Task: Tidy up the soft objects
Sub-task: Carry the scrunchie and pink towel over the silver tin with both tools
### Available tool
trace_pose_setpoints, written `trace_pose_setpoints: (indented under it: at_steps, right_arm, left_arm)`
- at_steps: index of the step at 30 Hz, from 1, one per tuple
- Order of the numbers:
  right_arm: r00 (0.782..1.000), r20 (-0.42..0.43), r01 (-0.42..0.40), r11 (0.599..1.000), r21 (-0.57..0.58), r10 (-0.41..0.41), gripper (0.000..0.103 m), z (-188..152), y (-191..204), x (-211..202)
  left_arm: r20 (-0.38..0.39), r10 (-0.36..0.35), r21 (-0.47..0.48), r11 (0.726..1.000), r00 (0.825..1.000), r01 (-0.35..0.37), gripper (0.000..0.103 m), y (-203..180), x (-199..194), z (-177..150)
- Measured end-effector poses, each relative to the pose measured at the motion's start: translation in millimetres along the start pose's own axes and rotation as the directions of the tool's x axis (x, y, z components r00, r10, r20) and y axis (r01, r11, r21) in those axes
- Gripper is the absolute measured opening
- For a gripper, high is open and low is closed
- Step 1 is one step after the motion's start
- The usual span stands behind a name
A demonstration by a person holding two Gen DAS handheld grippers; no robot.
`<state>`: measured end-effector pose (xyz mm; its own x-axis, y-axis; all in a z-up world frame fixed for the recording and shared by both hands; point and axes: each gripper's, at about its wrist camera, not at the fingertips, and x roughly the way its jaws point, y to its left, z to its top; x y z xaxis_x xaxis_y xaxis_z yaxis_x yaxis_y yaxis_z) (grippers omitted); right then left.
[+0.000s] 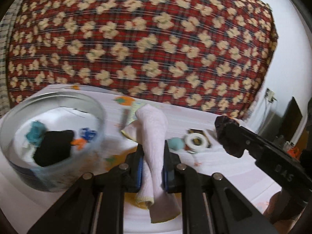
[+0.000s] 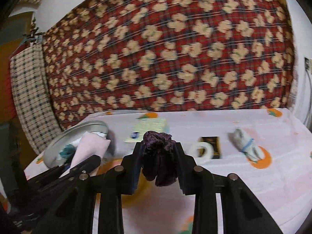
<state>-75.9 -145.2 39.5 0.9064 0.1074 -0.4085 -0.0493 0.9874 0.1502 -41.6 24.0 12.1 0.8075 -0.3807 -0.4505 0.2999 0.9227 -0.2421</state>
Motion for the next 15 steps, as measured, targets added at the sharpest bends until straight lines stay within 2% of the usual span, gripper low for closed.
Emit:
trace_pose_setpoints:
  at_steps: [4, 15]
  right_arm:
    - [0.999, 0.001, -0.05, 0.998, -0.025, 0.05, 0.035, 2.7, 33.7, 12.8]
    - [0.99, 0.0, -0.138, 0.988, -0.07, 0.138, 0.035, 11.1, 101.7, 42.9]
  left_arm:
    - [0.01, 0.078, -0.014, 0.997, 0.997, -0.078, 0.014, 29.5, -5.0, 4.3]
    - [0.027, 0.211, -0.081, 0.975, 0.977, -0.208, 0.014, 99.7, -15.0, 16.2]
